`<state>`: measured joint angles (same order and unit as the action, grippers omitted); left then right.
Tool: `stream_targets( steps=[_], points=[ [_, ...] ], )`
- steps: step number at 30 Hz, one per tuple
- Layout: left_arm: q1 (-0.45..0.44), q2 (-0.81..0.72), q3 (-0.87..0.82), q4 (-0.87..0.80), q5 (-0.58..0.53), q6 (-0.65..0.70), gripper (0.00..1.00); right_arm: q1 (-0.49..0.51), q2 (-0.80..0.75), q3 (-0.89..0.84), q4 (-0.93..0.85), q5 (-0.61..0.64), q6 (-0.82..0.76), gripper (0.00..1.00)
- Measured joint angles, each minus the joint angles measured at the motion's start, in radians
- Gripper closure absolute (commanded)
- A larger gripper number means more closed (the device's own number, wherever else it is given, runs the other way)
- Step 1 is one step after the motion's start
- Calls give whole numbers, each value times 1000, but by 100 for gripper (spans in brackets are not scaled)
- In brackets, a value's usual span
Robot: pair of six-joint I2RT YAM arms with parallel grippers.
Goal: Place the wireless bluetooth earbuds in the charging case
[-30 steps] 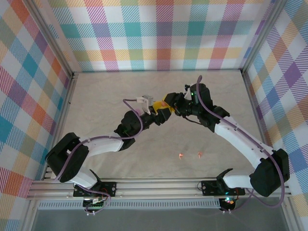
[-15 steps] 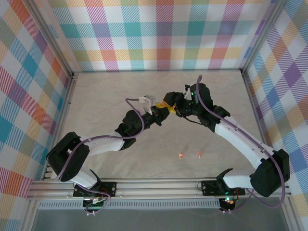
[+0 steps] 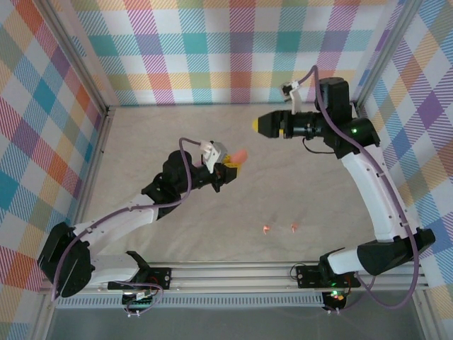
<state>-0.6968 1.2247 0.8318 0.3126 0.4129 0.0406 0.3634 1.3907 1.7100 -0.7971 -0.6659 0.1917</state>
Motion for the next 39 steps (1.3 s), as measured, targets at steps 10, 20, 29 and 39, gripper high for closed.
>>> stream_targets(
  steps=[10, 20, 29, 39],
  points=[
    [48, -8, 185, -376, 285, 213, 95, 15, -67, -370, 66, -280, -396, 40],
    [58, 79, 265, -534, 420, 277, 96, 61, -150, -441, 140, -345, -644, 39],
    [93, 112, 328, -636, 522, 295, 95, 87, -100, -438, 110, -356, -792, 43],
    [100, 129, 331, -652, 552, 305, 95, 124, -17, -404, 27, -291, -845, 59]
  ],
)
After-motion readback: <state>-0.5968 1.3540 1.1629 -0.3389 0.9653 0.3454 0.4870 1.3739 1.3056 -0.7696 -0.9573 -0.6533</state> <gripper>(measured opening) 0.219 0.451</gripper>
